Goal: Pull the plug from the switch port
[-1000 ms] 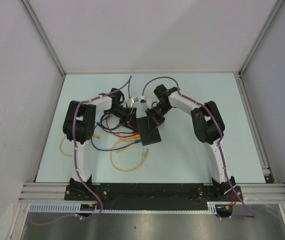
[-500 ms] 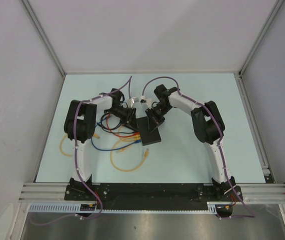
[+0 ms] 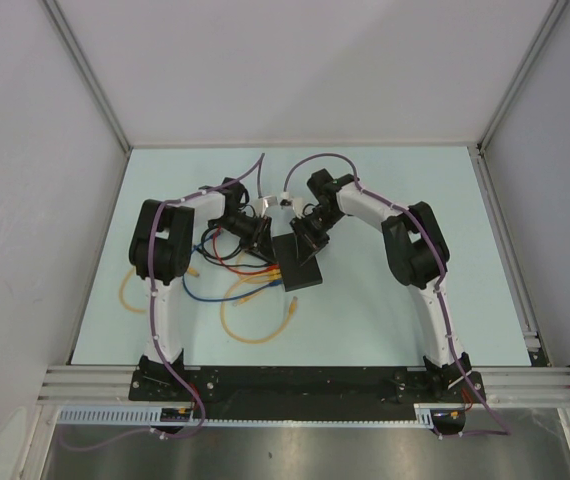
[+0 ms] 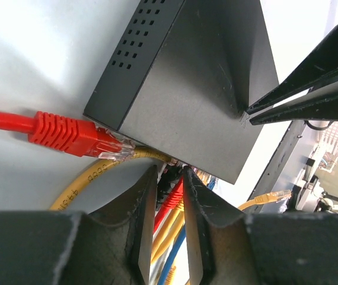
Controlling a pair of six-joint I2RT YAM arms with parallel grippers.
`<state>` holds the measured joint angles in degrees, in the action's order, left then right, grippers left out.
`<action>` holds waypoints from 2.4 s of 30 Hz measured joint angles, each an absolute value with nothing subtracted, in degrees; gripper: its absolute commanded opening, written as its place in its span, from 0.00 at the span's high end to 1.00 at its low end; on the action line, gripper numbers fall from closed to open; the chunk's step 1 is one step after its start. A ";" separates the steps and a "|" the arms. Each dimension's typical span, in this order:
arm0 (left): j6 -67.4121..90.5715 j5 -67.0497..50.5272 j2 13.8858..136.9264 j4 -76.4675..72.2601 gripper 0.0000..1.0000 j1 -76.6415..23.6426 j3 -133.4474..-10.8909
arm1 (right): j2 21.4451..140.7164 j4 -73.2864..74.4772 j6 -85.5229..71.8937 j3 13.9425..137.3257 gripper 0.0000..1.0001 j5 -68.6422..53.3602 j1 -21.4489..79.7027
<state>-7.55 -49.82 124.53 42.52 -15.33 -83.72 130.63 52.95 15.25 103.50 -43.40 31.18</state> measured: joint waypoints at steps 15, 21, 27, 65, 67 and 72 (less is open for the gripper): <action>-9.10 -51.77 126.04 45.10 1.00 -14.83 -86.39 | 130.63 53.30 15.35 103.50 0.87 -43.18 31.97; -9.52 -51.72 126.04 45.15 0.90 -14.83 -86.39 | 130.63 53.30 15.35 103.50 0.86 -43.16 31.97; -9.63 -50.24 126.04 44.91 0.65 -14.81 -86.39 | 130.61 53.32 15.55 103.48 0.86 -43.13 31.99; -15.27 -57.12 129.29 48.84 1.00 -14.72 -87.79 | 129.93 53.15 16.19 102.50 0.86 -42.87 32.14; -17.54 -57.10 129.75 50.89 1.00 -14.74 -88.92 | 129.93 53.19 16.19 102.50 0.86 -42.89 32.12; -24.53 -56.18 131.04 57.76 1.00 -14.52 -92.05 | 129.93 53.25 16.16 102.48 0.86 -42.94 32.14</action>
<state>-24.53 -56.18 131.04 57.76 -14.52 -92.05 129.93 53.25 16.16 102.48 -42.94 32.14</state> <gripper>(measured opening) 0.178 0.141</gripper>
